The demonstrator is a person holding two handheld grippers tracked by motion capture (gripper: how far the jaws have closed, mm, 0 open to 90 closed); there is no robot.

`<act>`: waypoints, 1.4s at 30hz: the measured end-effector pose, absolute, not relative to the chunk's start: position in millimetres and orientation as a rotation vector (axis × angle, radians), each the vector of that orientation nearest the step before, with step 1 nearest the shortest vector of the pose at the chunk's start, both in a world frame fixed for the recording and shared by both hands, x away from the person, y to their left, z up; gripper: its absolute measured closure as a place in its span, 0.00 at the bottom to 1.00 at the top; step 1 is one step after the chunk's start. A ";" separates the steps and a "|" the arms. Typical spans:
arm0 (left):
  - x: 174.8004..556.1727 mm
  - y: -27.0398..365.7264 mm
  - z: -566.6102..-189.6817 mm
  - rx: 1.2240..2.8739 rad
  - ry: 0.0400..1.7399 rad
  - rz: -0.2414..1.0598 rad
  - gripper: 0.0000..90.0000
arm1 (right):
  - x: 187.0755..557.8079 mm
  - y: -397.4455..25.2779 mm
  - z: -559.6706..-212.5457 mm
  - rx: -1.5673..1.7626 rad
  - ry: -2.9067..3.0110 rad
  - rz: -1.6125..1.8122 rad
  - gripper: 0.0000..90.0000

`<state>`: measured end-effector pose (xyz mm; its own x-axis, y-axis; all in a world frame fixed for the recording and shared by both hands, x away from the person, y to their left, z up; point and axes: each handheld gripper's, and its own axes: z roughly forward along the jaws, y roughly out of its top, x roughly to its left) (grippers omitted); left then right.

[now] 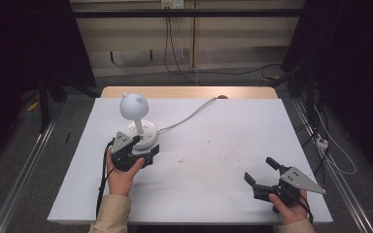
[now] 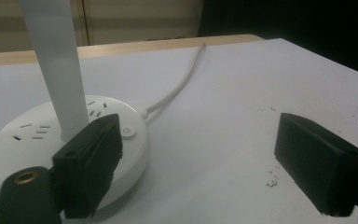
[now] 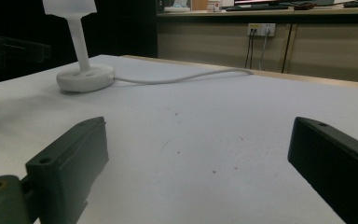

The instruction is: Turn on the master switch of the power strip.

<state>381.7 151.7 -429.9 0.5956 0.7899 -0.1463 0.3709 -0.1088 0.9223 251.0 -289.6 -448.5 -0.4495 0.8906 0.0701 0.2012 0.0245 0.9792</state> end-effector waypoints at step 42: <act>410.4 141.9 -444.7 1.736 1.094 0.585 0.95 | 250.4 -288.5 -447.3 1.112 1.698 1.480 0.05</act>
<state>410.4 141.9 -444.7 0.4818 0.8715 -0.0917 0.4075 -0.1302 0.9039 250.4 -288.5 -447.3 -0.4538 0.8880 0.0739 0.1944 0.0178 0.9808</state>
